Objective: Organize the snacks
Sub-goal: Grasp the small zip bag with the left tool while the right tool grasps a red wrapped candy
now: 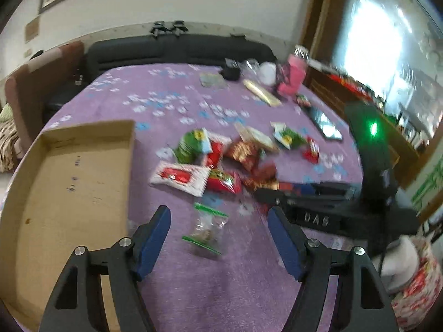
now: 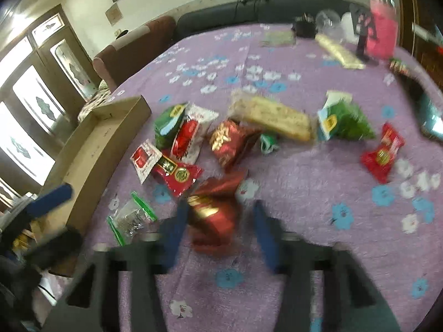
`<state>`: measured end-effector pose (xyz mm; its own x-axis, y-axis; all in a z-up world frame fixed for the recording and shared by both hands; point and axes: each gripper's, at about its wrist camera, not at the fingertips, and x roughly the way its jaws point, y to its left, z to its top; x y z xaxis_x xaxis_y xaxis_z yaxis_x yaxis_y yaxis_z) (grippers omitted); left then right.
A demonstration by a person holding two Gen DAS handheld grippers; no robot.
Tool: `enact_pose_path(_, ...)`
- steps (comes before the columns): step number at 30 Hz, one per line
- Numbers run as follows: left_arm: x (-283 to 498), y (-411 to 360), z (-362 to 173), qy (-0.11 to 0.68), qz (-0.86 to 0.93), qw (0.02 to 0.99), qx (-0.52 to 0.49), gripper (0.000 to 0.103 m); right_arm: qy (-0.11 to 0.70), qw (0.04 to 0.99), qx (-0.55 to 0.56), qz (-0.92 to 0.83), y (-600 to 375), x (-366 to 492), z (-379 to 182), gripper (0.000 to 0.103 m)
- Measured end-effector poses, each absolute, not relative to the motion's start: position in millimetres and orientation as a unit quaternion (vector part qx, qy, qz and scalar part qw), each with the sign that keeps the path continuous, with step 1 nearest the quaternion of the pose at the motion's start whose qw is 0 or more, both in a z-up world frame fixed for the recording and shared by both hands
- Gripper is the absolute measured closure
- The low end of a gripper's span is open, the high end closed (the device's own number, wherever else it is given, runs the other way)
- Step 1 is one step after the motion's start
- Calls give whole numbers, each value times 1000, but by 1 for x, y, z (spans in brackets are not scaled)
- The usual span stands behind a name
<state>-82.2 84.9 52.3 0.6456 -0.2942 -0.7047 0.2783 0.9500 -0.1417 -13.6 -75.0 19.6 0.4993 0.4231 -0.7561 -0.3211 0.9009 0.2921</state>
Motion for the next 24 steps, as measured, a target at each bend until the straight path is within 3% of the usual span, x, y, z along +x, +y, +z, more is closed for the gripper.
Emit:
enact_pose_path(5, -70, 67, 36, 415, -158, 896, 26, 36, 443, 870, 82, 200, -95, -14, 20, 70)
enact_pose_path(11, -52, 57, 17, 443, -137, 884, 59, 37, 438, 872, 104, 190, -112, -10, 20, 70)
enact_pose_path(12, -50, 55, 12, 450, -138, 880, 62, 45, 436, 874, 103, 190, -112, -11, 21, 70)
enact_pose_path(13, -49, 54, 9, 451, -139, 879, 68, 46, 434, 875, 102, 190, -112, -11, 21, 70)
enact_pose_path(14, -50, 53, 10, 448, -145, 879, 69, 67, 433, 875, 102, 191, -112, -12, 22, 70)
enact_pose_path(15, -51, 52, 11, 448, -153, 878, 66, 70, 432, 875, 102, 191, -112, -12, 22, 70)
enact_pose_path(24, -70, 68, 32, 415, -160, 895, 27, 73, 411, 889, 92, 181, -110, -18, 27, 70)
